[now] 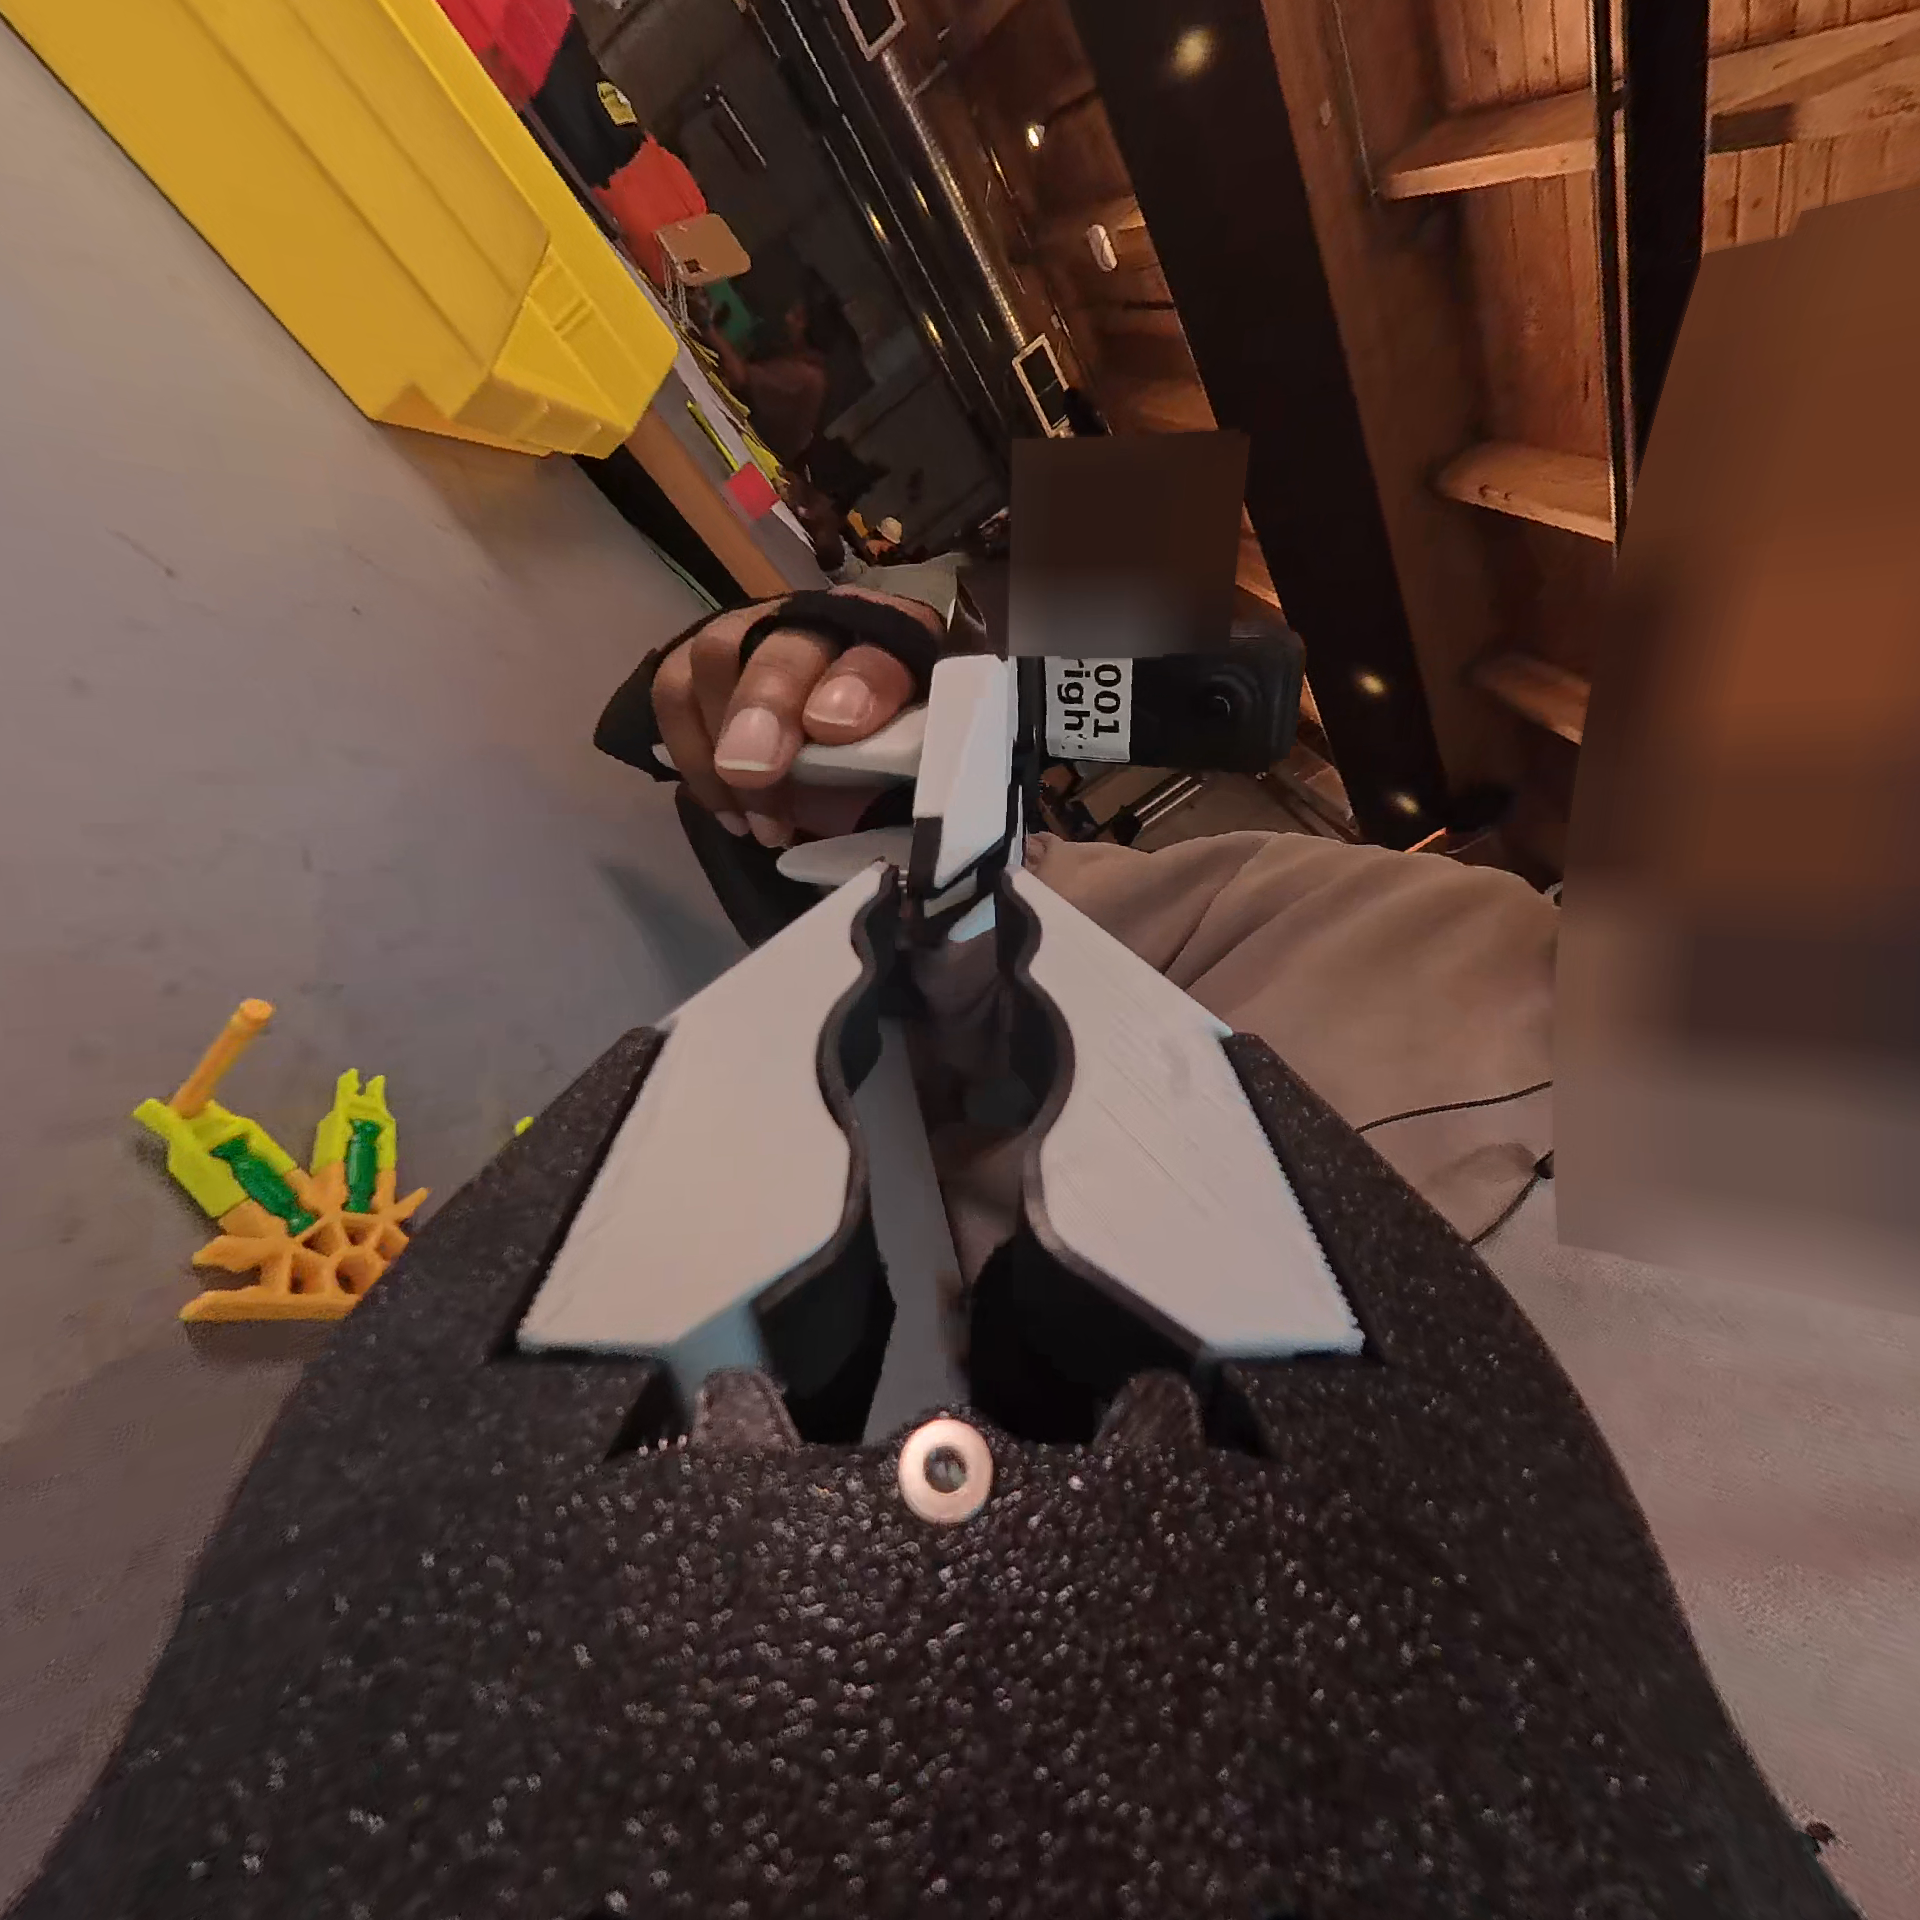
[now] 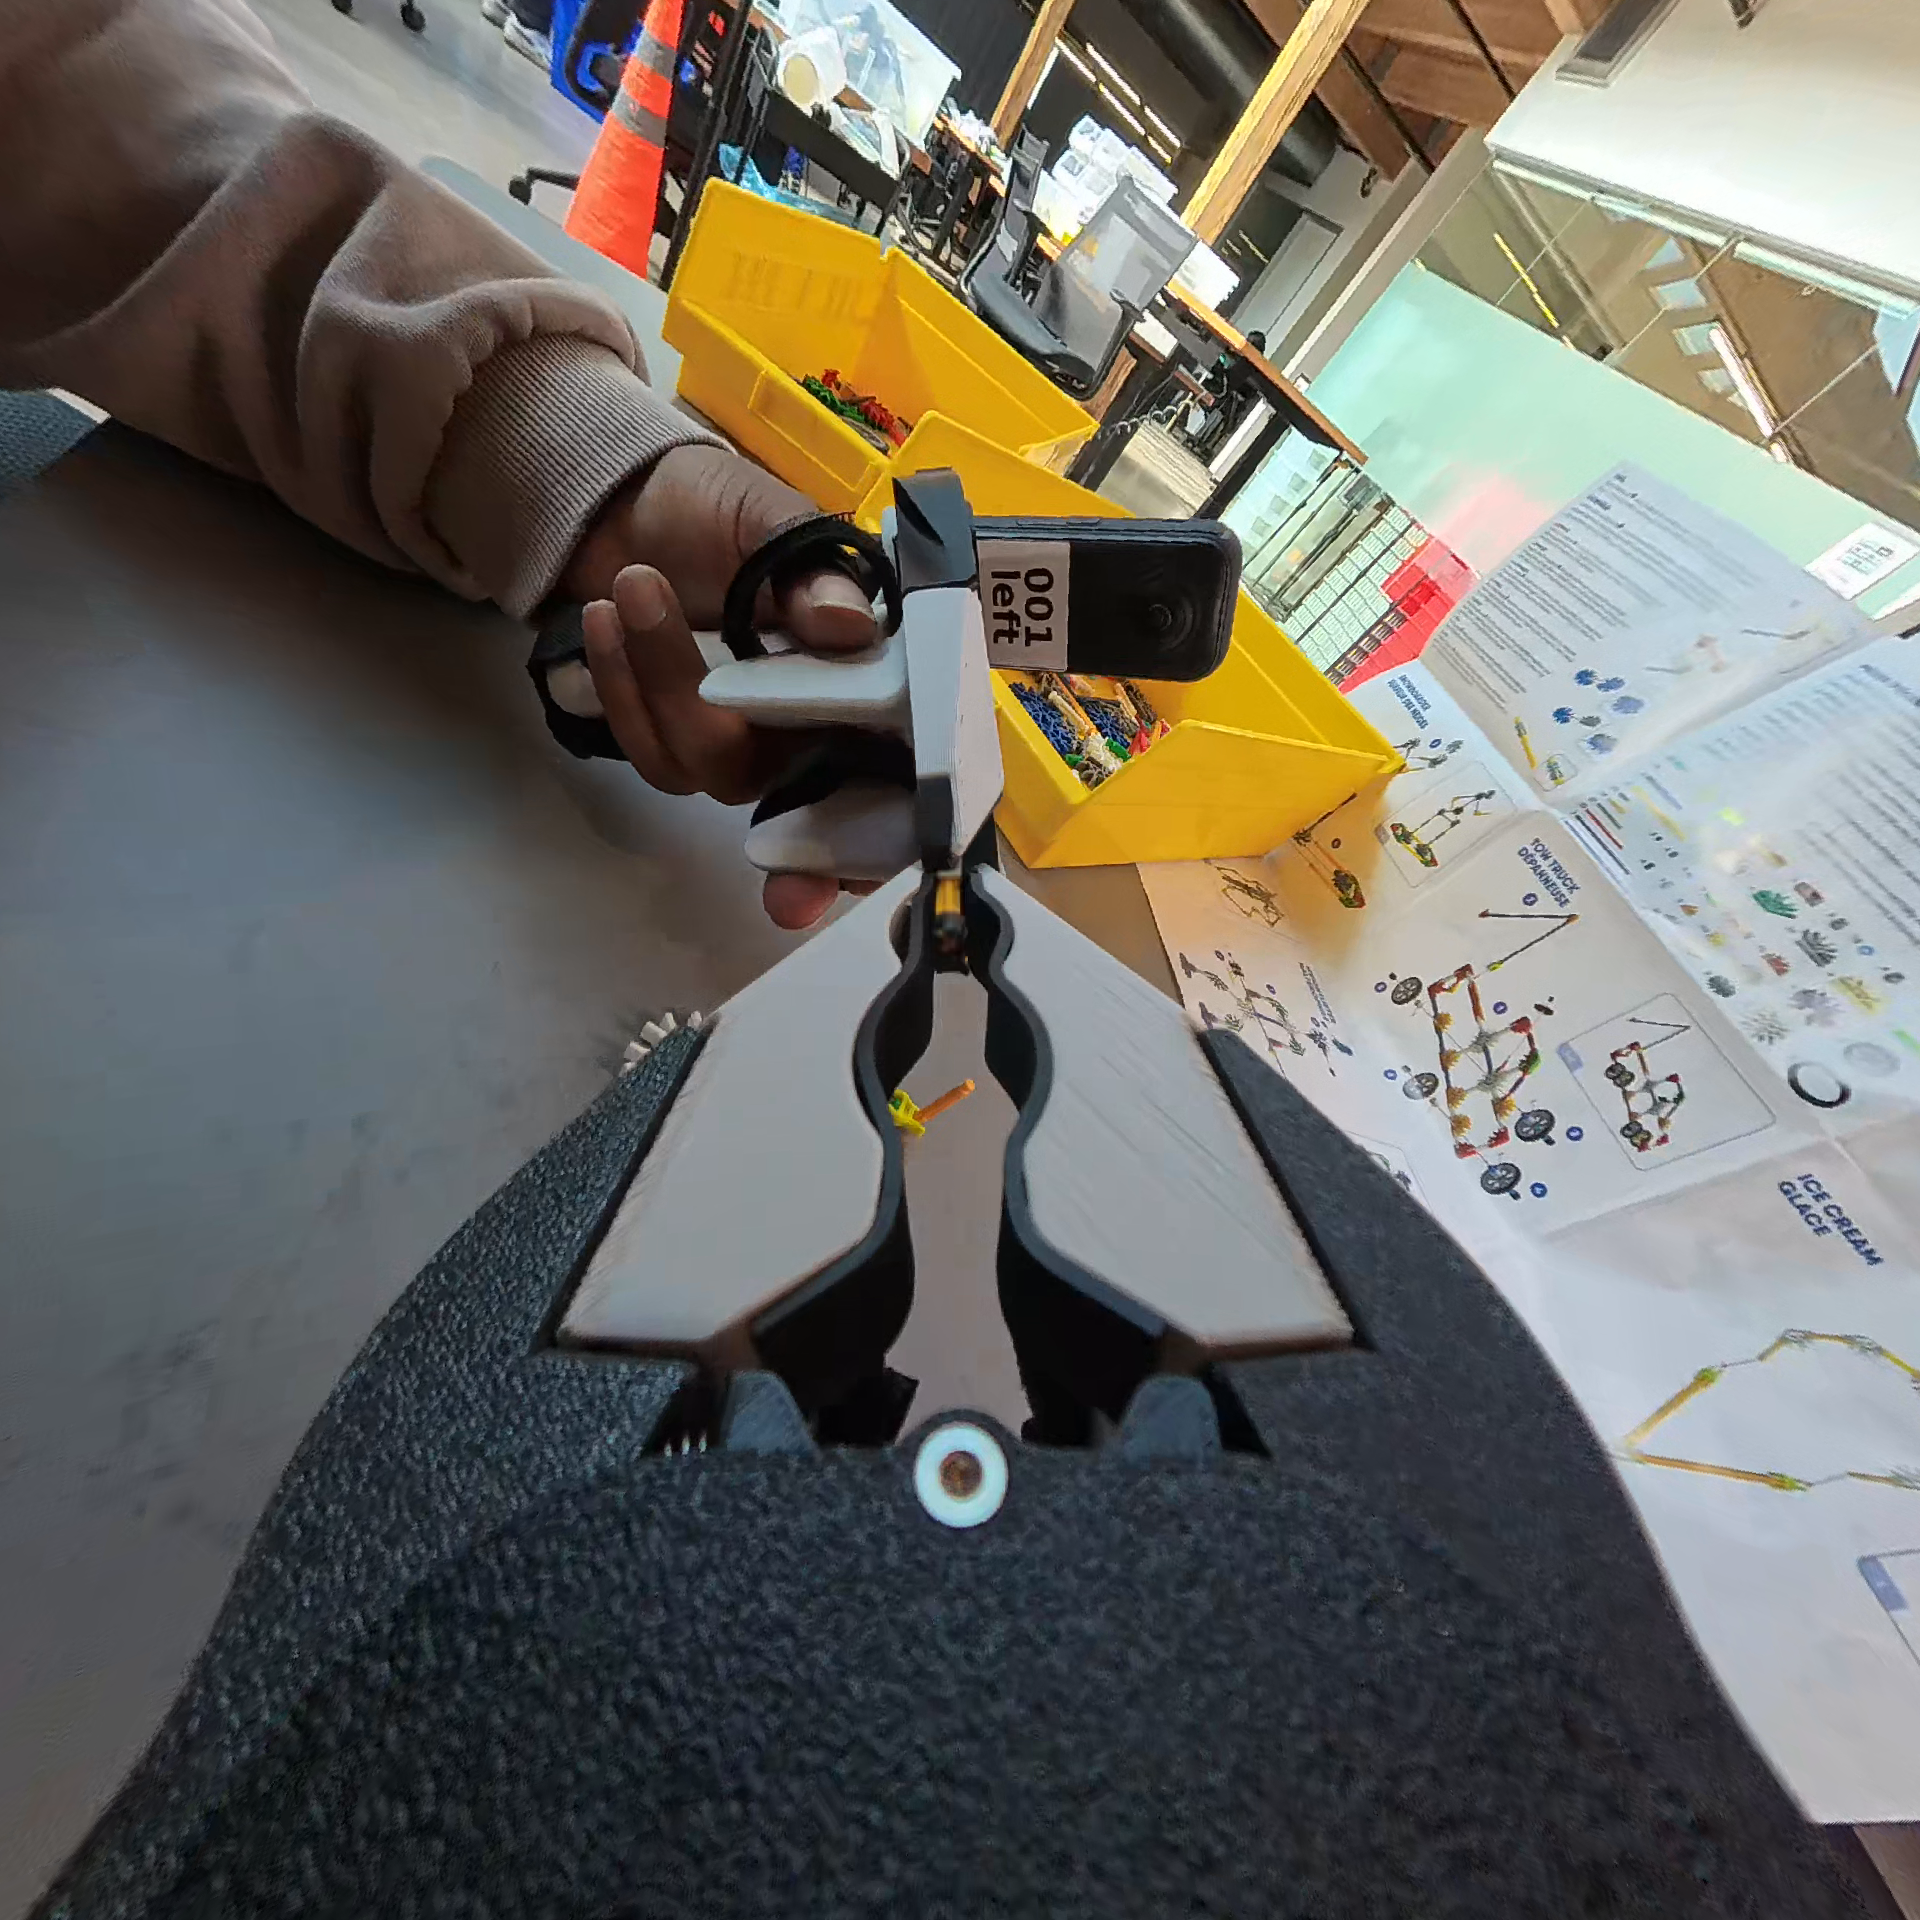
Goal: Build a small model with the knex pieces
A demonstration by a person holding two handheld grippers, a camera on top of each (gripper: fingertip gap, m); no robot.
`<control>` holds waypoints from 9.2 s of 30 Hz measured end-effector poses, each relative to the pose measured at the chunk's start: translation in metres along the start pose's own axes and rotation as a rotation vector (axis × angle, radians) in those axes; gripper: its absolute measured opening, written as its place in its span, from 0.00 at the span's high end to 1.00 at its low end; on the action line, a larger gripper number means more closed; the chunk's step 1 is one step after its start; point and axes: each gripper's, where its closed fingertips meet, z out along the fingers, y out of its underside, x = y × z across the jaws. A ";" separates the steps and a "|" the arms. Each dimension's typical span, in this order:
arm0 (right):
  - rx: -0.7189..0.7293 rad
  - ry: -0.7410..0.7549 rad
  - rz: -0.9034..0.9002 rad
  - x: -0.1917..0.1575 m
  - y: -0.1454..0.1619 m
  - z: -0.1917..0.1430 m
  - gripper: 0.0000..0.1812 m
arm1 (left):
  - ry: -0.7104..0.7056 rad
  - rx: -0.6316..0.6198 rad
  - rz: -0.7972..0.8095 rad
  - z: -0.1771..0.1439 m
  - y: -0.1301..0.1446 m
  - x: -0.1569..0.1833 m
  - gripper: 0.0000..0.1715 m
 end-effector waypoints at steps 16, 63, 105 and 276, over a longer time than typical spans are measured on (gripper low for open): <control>0.026 0.030 -0.113 0.006 -0.016 -0.018 0.85 | -0.019 0.011 0.308 -0.008 -0.009 0.023 0.92; 0.041 0.257 0.061 0.092 -0.005 -0.088 0.98 | -0.319 0.112 0.425 -0.063 -0.052 0.011 0.99; 0.038 -0.153 0.295 0.014 -0.001 -0.026 0.99 | -0.238 0.000 0.451 -0.010 -0.011 -0.002 0.96; -0.005 -0.018 0.471 0.053 0.021 0.030 0.99 | -0.579 0.043 0.441 -0.046 -0.034 -0.056 0.79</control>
